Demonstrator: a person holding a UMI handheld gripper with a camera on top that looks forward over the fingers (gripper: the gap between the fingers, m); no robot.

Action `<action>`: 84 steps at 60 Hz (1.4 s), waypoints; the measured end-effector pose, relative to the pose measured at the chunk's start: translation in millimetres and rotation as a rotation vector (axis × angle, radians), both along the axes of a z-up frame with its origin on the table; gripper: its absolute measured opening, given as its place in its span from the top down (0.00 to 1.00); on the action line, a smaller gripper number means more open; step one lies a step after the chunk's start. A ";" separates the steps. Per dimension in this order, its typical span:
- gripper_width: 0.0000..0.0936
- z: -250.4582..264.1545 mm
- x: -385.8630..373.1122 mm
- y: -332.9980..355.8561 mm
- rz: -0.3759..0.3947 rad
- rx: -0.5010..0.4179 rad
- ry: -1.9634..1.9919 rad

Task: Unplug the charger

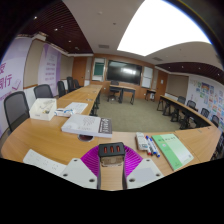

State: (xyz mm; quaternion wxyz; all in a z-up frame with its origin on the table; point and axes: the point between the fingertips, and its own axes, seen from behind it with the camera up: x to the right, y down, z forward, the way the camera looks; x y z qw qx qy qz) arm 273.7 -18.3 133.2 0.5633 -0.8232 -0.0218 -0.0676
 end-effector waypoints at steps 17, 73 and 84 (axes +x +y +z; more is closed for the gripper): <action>0.56 -108.1 25.0 -23.5 0.028 -0.201 0.075; 0.09 74.6 -45.2 -293.8 -0.068 -0.208 0.043; 0.09 87.8 -50.9 -308.7 -0.071 -0.188 0.049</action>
